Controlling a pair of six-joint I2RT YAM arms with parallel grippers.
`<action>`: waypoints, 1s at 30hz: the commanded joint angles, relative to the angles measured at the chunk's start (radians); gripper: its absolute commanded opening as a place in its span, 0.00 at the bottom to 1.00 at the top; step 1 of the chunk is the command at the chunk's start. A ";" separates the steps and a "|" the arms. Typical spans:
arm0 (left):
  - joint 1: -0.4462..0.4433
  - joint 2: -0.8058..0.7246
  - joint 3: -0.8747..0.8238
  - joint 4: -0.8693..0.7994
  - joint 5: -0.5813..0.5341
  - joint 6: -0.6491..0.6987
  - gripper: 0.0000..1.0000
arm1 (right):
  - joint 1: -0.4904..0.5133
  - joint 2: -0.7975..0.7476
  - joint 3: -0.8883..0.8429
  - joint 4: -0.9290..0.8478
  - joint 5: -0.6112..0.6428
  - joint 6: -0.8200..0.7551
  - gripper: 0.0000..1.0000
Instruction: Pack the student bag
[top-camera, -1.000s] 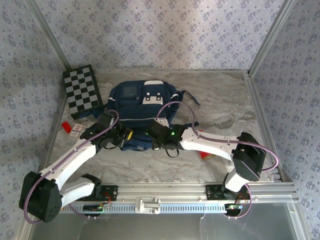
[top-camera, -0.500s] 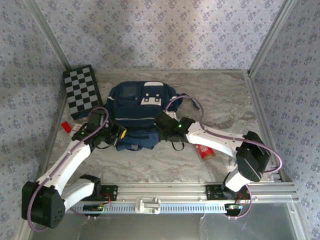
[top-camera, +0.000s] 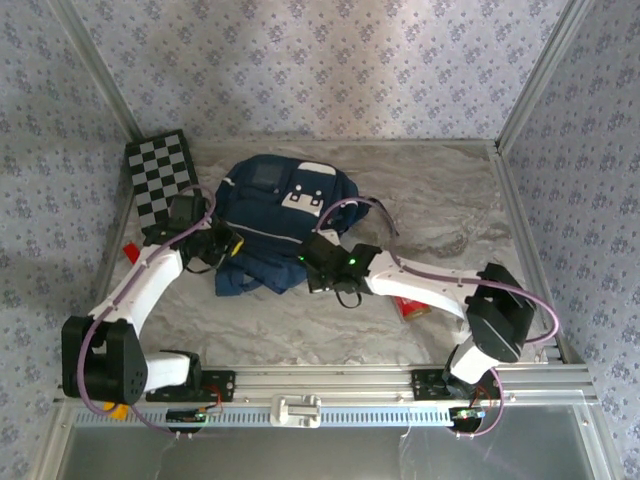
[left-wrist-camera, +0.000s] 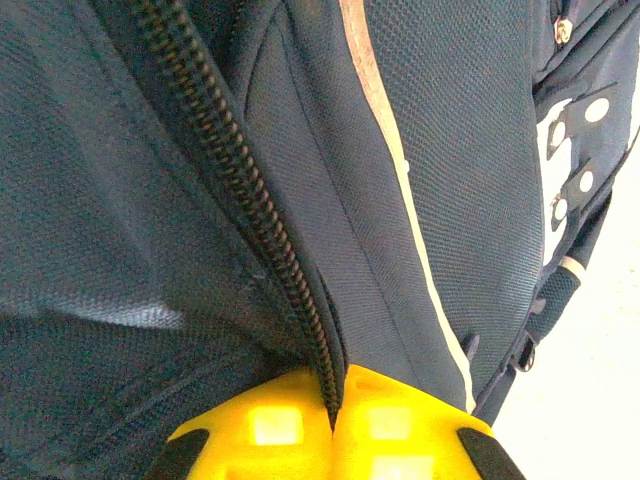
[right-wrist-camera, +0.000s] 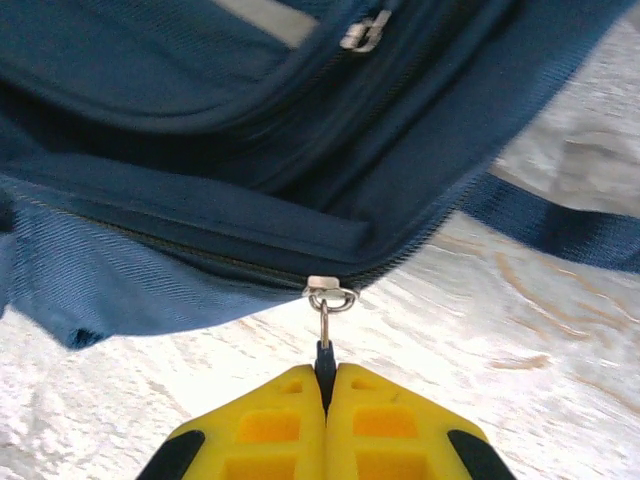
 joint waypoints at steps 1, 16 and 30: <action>0.025 -0.026 0.061 0.076 -0.019 0.119 0.06 | 0.013 0.047 0.081 0.016 -0.011 -0.014 0.00; -0.269 -0.272 -0.264 0.219 -0.077 -0.441 0.61 | 0.006 0.094 0.050 0.057 0.001 -0.020 0.00; -0.406 -0.013 -0.152 0.192 -0.289 -0.462 0.33 | 0.000 0.088 0.023 0.058 0.060 -0.026 0.00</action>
